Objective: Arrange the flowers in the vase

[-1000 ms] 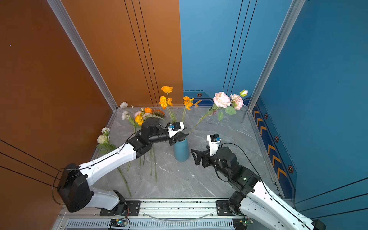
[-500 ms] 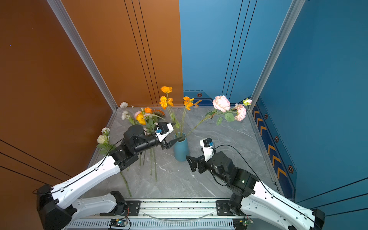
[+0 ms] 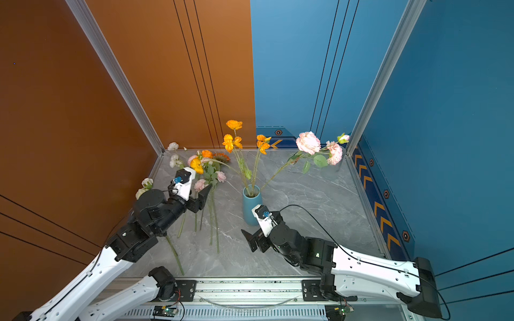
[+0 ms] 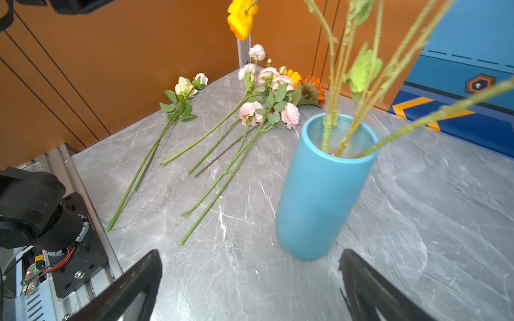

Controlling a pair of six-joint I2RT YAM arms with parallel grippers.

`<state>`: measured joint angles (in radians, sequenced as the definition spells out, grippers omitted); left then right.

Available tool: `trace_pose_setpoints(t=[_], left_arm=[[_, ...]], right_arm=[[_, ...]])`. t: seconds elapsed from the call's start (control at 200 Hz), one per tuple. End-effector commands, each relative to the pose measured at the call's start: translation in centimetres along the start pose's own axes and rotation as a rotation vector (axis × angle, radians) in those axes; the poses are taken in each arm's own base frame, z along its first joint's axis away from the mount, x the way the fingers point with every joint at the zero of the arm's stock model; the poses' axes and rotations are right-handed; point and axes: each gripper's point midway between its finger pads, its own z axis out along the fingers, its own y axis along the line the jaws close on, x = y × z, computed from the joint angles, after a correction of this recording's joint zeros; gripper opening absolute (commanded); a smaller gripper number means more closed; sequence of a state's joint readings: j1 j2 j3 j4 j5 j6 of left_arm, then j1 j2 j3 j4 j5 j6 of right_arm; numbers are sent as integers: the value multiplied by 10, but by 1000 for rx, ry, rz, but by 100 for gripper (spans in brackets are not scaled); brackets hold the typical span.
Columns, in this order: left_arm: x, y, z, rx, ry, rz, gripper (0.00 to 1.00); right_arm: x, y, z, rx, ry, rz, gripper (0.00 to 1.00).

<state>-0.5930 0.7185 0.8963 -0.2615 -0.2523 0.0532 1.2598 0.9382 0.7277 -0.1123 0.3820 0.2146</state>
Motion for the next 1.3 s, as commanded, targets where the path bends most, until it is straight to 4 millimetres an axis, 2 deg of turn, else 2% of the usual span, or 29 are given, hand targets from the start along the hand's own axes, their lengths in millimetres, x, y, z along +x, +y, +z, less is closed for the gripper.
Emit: trace_pose_setpoints(t=[0.0, 0.075, 0.2, 0.305, 0.375, 0.43, 0.531, 0.671, 0.706, 0.726, 0.826, 0.936, 1.066, 1.136, 1.296], left_arm=[[54, 45, -17, -207, 161, -139, 65], [79, 72, -23, -327, 220, -239, 62], [140, 94, -11, -399, 444, -418, 60], [189, 102, 6, -397, 602, -639, 54], [208, 104, 21, -377, 661, -717, 52], [221, 108, 32, -381, 707, -720, 52], [237, 123, 55, -408, 778, -705, 51], [258, 144, 92, -426, 851, -689, 44], [265, 148, 99, -435, 867, -679, 41], [258, 154, 109, -437, 845, -667, 40], [268, 170, 130, -477, 871, -596, 35], [276, 180, 152, -485, 894, -537, 34], [282, 189, 166, -499, 917, -514, 30], [284, 194, 170, -508, 940, -496, 29], [295, 198, 173, -507, 976, -505, 28]], right_arm=[[-34, 31, 14, -90, -80, -54, 100], [-34, 55, 31, -148, -37, -113, 100], [-25, 97, 59, -277, 30, -189, 100], [-19, 125, 84, -359, 45, -181, 100], [-10, 136, 104, -362, 39, -192, 100], [6, 141, 120, -349, 42, -207, 100], [32, 149, 140, -337, 48, -236, 100], [61, 162, 142, -419, 117, -212, 100], [62, 164, 140, -440, 104, -190, 100], [65, 164, 139, -454, 101, -183, 100], [67, 166, 131, -508, 40, -212, 100], [64, 155, 143, -494, 73, -205, 100], [68, 152, 151, -545, 92, -191, 100], [72, 154, 146, -603, 93, -157, 100], [78, 151, 142, -608, 93, -158, 100]])
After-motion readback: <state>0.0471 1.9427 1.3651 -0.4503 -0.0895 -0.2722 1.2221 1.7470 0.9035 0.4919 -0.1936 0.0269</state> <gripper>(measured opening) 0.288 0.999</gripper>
